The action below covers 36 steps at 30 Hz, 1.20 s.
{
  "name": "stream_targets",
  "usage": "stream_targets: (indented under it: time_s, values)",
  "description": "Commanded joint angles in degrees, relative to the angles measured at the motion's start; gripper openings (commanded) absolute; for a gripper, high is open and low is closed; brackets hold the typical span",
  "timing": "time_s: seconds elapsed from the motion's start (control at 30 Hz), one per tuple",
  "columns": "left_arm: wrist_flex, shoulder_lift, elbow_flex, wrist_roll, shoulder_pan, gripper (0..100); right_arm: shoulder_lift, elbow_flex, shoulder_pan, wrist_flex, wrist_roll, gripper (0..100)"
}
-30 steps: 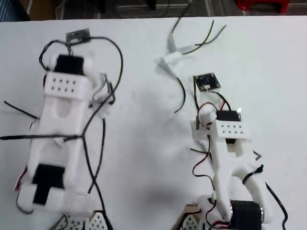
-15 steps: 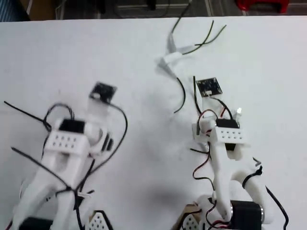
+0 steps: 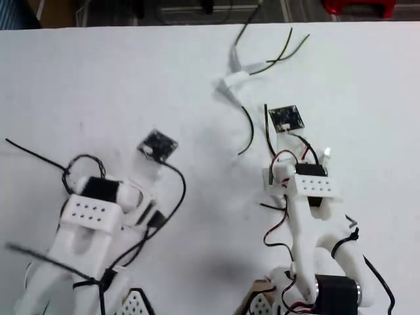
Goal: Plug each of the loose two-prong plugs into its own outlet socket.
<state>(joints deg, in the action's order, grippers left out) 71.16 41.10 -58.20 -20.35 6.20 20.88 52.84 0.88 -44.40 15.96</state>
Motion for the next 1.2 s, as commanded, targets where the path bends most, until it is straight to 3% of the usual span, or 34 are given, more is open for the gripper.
stream_targets:
  time_s: [0.0, 0.13, 0.23, 0.33, 0.5, 0.67, 0.77, 0.93, 1.17]
  values:
    - [7.0, 0.8, 12.4, -1.3, -2.0, 28, 0.7, -0.2, 0.2, 0.9, -0.4, 1.8]
    - [5.6, 0.7, 11.2, -10.4, -6.9, 28, 0.7, -0.2, 0.2, 0.9, -0.4, 1.8]
    - [-1.8, -0.8, 7.1, -14.7, -13.5, 28, 0.7, -0.2, 0.2, 0.9, -0.4, 1.8]
    - [-9.4, -4.0, 3.1, -16.6, -17.8, 28, 0.7, -0.2, 0.1, 0.9, -0.4, 1.8]
    - [-15.7, -11.6, 1.5, -17.0, -17.4, 28, 0.7, -0.2, 0.1, 0.9, -0.4, 1.8]
    - [-19.2, -19.3, 1.7, -16.9, -12.5, 28, 0.7, -0.2, 0.1, 0.9, -0.4, 1.8]
    - [-18.2, -20.0, 2.5, -13.1, -8.9, 28, 0.7, -0.2, 0.1, 0.9, -0.4, 1.8]
    - [-9.9, -15.9, 7.1, -5.4, -1.5, 28, 0.7, -0.2, 0.1, 0.9, -0.4, 1.8]
    - [-0.3, -4.8, 6.2, 3.7, 17.5, 28, 0.7, -0.3, 0.1, 0.9, -0.3, 1.8]
